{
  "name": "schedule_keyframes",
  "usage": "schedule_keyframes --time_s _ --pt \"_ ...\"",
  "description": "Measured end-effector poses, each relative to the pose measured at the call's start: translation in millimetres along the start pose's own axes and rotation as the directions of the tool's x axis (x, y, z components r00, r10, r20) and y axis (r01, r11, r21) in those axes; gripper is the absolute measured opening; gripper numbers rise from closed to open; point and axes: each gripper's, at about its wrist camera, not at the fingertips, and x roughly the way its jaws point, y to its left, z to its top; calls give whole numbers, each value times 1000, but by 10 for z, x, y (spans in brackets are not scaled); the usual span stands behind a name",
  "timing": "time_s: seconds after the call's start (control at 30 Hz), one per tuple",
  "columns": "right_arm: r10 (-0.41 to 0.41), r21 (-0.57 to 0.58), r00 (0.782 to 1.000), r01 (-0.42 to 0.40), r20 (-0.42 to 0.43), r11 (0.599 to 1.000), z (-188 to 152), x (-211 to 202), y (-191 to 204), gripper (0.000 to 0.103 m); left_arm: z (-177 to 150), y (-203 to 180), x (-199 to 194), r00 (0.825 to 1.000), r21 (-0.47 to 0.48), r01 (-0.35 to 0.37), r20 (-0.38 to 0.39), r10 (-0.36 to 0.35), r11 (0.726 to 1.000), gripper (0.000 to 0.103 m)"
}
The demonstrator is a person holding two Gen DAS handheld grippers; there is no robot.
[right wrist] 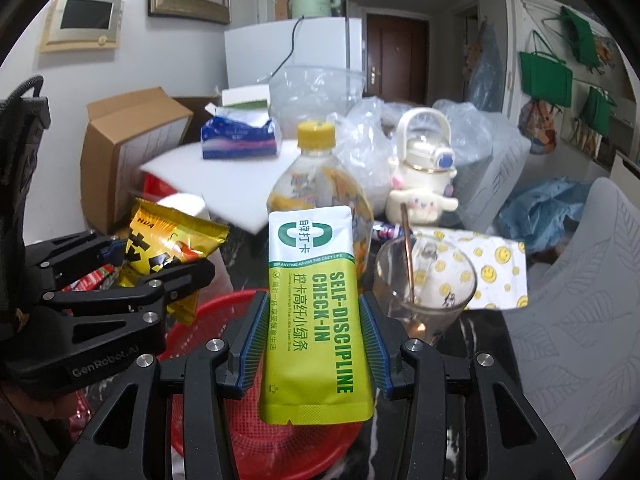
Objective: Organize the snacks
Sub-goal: 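Lower both packets into the red basket and open both tools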
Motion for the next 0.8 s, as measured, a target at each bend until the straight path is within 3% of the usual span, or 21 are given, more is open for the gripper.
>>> schedule_keyframes --time_s 0.23,0.4,0.8 --pt "-15 10 999 15 -47 1000 -43 95 -29 49 -41 -53 186 997 14 11 -75 -10 1000 49" --pt "-31 10 998 32 -58 999 -63 99 -52 49 -72 -85 225 996 26 -15 -92 17 1000 68" --pt "-67 23 995 69 -73 997 -105 -30 -70 49 -54 -87 72 997 2 -5 -80 5 1000 69"
